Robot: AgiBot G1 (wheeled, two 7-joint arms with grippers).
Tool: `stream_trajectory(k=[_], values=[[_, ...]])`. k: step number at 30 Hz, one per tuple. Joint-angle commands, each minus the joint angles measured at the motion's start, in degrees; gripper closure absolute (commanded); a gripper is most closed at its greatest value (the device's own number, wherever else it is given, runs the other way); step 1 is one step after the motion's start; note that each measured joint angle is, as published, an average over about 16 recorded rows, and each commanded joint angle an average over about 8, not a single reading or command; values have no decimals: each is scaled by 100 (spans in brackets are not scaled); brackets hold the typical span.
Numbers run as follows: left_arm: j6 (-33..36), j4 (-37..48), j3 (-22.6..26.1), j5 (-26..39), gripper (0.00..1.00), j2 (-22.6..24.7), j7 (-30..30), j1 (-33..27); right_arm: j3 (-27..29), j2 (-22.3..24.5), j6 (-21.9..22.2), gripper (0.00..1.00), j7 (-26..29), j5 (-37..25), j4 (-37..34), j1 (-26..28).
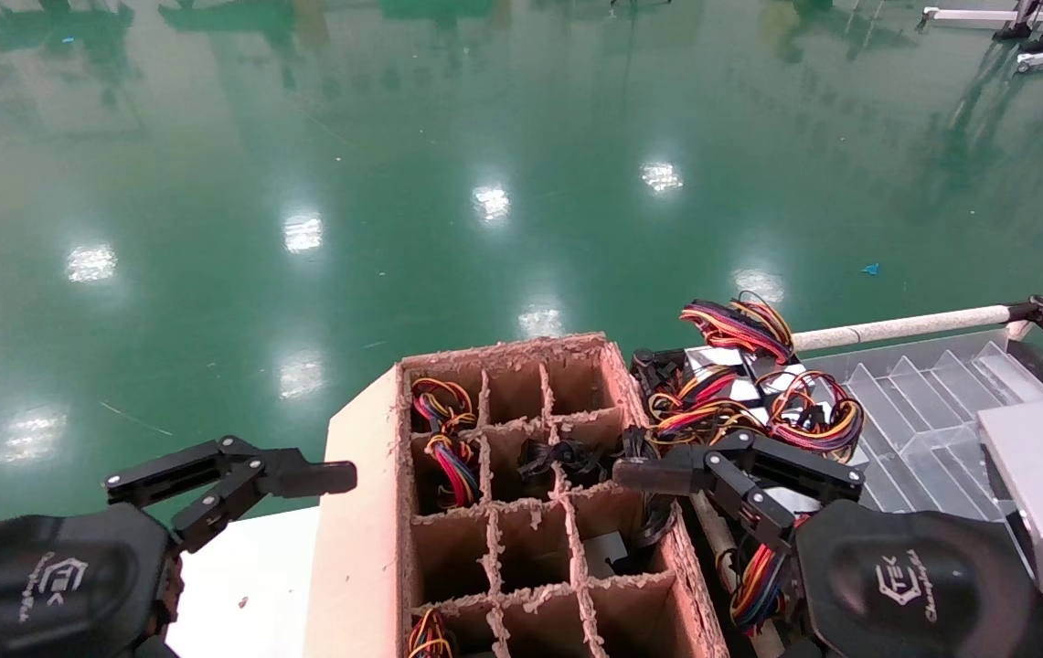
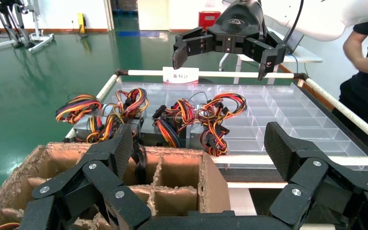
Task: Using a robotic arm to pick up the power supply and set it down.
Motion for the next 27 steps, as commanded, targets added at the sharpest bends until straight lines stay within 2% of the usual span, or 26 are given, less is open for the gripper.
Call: stream_trajectory(k=[1, 8, 10, 12, 16, 18, 19, 20, 27], values=[[0, 0, 0, 0, 0, 0, 0, 0, 0, 0, 0, 0, 0, 0, 0, 0], [0, 0, 0, 0, 0, 0, 0, 0, 0, 0, 0, 0, 0, 0, 0, 0], [0, 0, 0, 0, 5, 0, 0, 0, 0, 0, 0, 0, 0, 0, 0, 0], [0, 0, 0, 0, 21, 0, 0, 0, 0, 0, 0, 0, 0, 0, 0, 0], [0, 0, 0, 0, 70, 0, 0, 0, 0, 0, 0, 0, 0, 0, 0, 0], [0, 0, 0, 0, 90, 0, 0, 0, 0, 0, 0, 0, 0, 0, 0, 0], [0, 0, 0, 0, 96, 0, 0, 0, 0, 0, 0, 0, 0, 0, 0, 0], [0, 0, 0, 0, 100, 0, 0, 0, 0, 0, 0, 0, 0, 0, 0, 0], [0, 0, 0, 0, 100, 0, 0, 0, 0, 0, 0, 0, 0, 0, 0, 0]])
